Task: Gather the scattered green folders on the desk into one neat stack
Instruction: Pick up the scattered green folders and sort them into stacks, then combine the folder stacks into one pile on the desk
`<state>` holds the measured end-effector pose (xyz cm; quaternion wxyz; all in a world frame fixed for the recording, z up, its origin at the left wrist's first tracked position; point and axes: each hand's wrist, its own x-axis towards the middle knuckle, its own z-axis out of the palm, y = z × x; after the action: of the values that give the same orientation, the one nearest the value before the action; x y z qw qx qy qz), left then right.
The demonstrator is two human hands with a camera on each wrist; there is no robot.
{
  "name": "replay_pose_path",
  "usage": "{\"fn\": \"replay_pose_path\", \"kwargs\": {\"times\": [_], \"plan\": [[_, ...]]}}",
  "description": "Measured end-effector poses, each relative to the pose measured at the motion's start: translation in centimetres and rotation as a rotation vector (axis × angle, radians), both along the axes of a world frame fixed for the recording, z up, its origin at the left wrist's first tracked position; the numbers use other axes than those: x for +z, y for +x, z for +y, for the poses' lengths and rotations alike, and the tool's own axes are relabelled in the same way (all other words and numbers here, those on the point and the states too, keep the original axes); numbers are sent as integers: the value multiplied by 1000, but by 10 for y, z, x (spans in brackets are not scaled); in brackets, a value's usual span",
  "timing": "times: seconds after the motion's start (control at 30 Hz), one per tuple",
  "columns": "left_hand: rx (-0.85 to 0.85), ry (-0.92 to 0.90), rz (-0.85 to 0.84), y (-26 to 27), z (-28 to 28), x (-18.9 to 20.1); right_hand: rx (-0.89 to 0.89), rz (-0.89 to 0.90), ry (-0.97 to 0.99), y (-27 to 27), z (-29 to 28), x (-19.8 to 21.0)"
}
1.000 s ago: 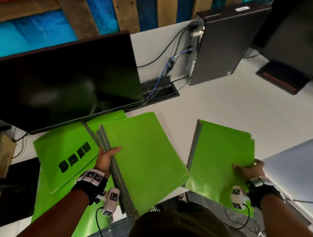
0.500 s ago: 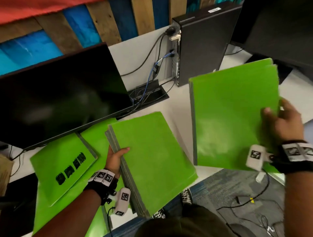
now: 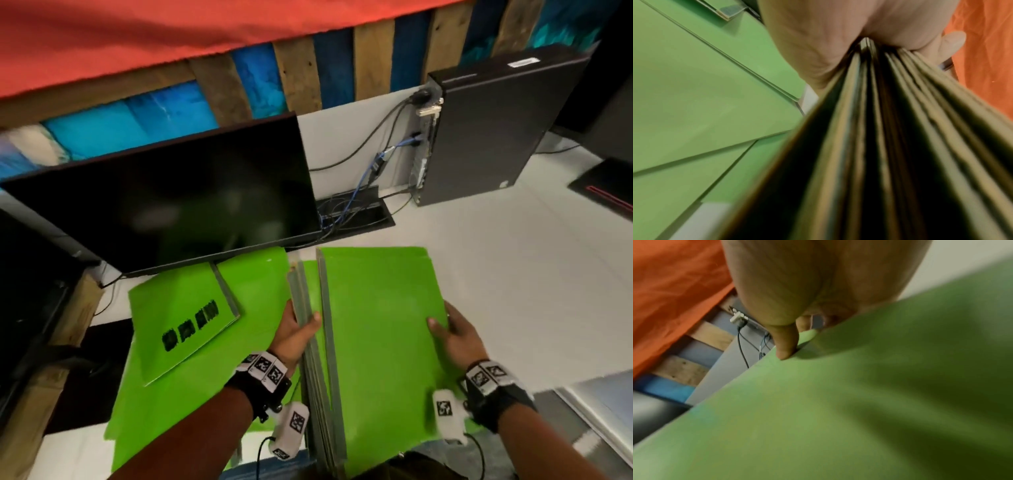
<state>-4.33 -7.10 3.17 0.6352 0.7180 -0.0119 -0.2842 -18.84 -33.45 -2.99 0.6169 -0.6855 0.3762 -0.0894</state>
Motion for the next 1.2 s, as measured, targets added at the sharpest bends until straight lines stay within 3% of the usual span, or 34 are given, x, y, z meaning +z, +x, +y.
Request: {"fn": "replay_pose_path", "kwargs": {"times": [0.2,0.4,0.57,0.83,0.93,1.1,1.17,1.2], "plan": [[-46,21,21,-7,5,1,13,-28,344,10,15,-13],[-61,78,49,-4,0,1,83,-59,458,21,0,-18],[21,100,49,0,-15,-1,127,50,625,32,-14,-13],[238,-95,205,18,-38,2,138,-34,527,44,-28,-5],[230,-93,245,26,-45,3,163,8,441,57,-37,-2],[61,3,233,60,-25,4,154,27,414,77,-53,9],[81,60,119,83,6,4,136,61,389,81,-60,8],[70,194,3,95,25,3,126,93,355,82,-63,7]]}}
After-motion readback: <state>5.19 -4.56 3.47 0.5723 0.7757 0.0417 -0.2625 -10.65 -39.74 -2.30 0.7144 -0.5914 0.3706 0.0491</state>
